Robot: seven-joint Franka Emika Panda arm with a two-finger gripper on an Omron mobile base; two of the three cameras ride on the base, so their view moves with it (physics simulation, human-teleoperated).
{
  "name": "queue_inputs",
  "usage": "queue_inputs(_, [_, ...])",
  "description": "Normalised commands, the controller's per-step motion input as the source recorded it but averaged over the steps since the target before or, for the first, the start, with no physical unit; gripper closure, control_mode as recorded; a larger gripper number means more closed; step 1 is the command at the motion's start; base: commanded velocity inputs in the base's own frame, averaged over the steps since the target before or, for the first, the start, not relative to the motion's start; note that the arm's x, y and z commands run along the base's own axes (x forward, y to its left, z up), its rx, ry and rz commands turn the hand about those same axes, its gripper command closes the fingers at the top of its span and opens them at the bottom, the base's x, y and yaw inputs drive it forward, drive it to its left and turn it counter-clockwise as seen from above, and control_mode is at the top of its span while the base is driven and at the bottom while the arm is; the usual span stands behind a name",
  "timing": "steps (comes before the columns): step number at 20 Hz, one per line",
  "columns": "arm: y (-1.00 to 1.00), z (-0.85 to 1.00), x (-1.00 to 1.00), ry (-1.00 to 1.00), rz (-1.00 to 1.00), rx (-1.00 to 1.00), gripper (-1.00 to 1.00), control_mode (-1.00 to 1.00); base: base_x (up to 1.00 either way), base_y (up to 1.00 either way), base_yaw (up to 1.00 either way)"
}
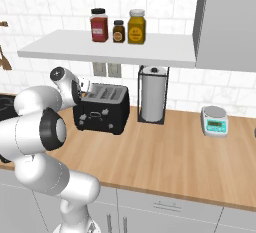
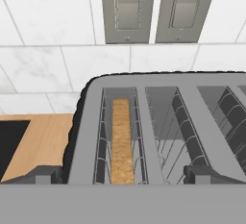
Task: Start the toaster. Once the lever pops up, take the bread to the plate on the dining counter.
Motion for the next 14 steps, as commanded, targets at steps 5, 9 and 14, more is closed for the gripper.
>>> queue_inputs(5, [0.0, 0.0, 0.0, 0.0, 0.0, 0.0, -1.0, -1.0, 0.0, 0.0, 0.0])
queue_inputs(9, [0.0, 0.0, 0.0, 0.0, 0.0, 0.0, -1.0, -1.0, 0.0, 0.0, 0.0])
queue_inputs(14, [0.0, 0.0, 0.0, 0.0, 0.0, 0.0, -1.0, -1.0, 0.0, 0.0, 0.0])
